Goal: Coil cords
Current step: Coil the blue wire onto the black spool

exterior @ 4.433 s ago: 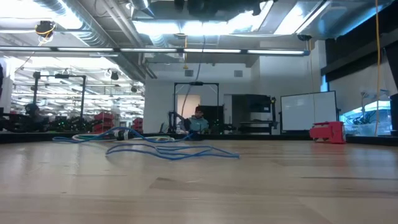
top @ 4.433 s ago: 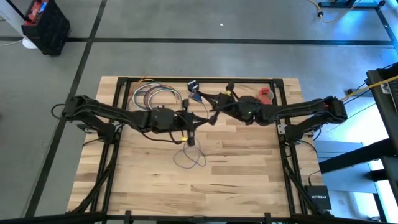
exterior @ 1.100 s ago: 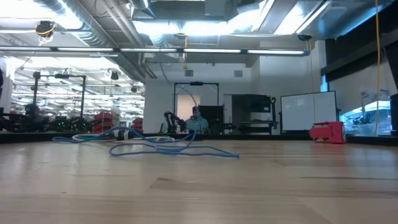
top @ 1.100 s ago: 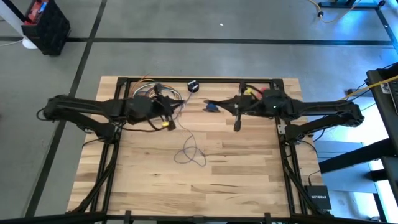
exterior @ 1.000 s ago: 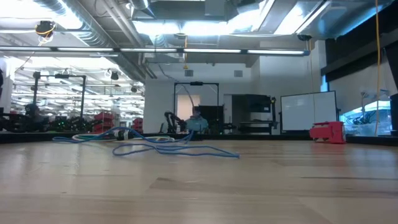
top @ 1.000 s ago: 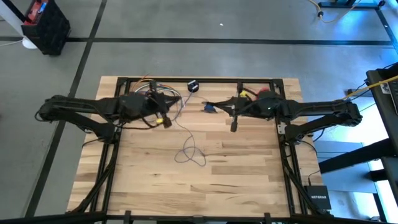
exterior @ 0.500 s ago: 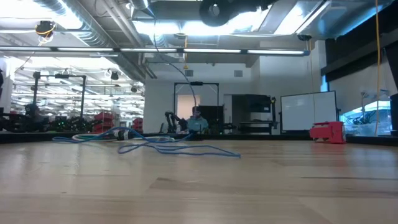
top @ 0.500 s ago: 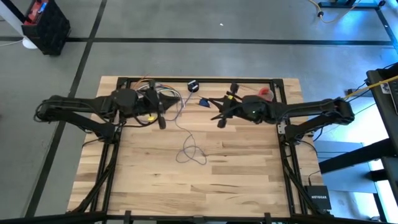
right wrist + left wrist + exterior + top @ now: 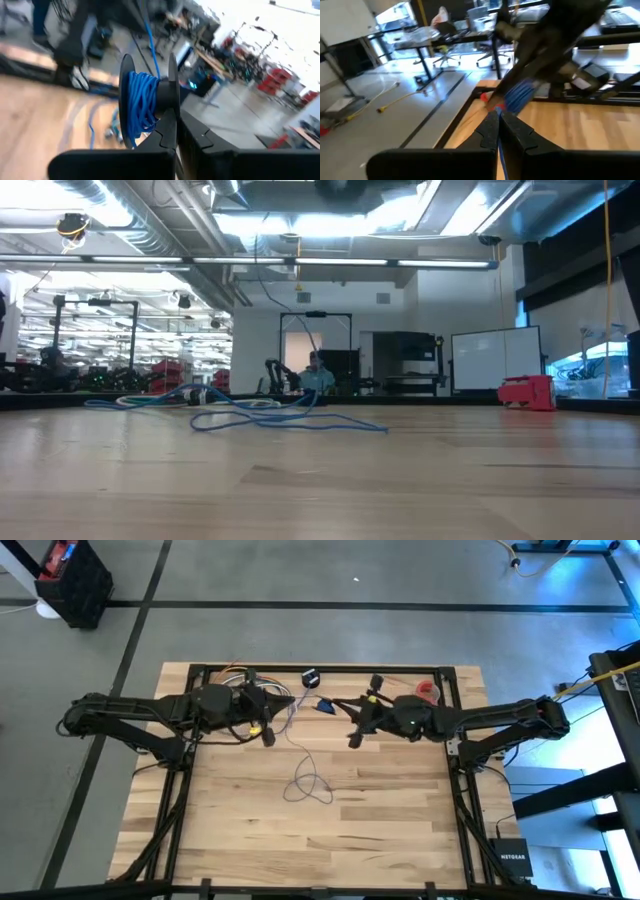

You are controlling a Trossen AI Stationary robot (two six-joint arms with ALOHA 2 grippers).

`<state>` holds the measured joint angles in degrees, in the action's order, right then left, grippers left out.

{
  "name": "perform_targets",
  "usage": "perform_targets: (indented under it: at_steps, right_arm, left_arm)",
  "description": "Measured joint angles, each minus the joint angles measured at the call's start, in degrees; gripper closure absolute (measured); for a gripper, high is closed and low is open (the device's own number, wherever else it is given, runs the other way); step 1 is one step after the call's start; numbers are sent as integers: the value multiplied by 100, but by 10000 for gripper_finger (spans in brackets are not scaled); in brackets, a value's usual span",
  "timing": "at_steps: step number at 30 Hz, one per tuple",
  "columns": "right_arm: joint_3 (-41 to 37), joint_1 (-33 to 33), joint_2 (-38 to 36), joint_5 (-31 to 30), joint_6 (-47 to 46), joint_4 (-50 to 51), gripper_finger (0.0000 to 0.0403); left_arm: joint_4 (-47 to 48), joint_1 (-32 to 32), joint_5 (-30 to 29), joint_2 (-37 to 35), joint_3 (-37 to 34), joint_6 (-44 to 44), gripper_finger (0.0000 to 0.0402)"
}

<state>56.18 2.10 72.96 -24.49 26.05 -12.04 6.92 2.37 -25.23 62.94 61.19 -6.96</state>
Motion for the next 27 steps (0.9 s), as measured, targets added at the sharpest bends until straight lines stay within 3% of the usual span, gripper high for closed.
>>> perform_targets:
  at_steps: [6, 13, 27]
  right_arm:
    - [0, 268, -385, 150, 28, -193, 397]
    - [0, 270, -541, -468, 180, 186, 397]
    - [2, 110, 101, -1500, 512, 144, 397]
  left_arm:
    - [162, -146, 7, -7, 0, 69, 400]
    - [117, -161, 8, -84, -1, 69, 400]
    - [-599, 145, 540, -108, -2, 74, 397]
